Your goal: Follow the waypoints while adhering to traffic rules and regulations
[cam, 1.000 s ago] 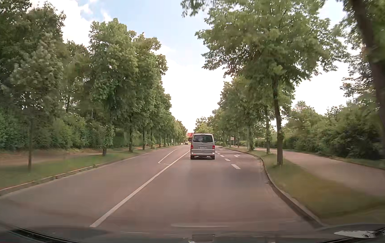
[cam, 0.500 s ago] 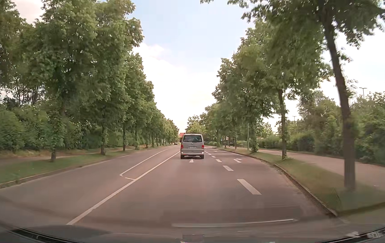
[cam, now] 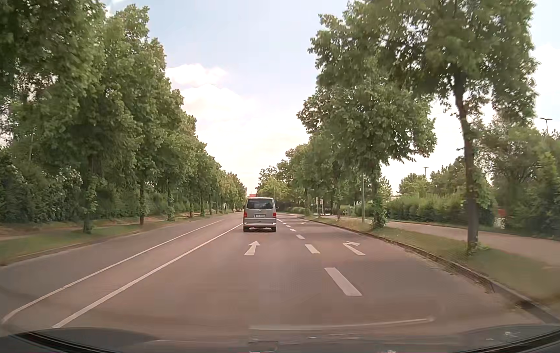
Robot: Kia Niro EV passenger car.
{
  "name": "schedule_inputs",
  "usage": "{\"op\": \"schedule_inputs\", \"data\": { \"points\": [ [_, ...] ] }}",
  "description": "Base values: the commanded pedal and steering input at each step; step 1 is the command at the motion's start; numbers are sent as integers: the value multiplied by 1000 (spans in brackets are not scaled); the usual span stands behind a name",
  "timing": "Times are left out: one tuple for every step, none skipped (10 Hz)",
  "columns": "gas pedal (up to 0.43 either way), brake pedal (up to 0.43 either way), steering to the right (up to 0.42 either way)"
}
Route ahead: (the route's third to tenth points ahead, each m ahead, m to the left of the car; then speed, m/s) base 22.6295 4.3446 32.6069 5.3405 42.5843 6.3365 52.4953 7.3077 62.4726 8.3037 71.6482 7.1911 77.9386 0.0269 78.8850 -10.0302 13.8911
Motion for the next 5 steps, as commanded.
{"op": "schedule_inputs", "data": {
  "points": [
    [150, 12, 14],
    [150, 12, 7],
    [150, 12, 3],
    [138, 12, 1],
    [118, 12, -1]
  ]
}}
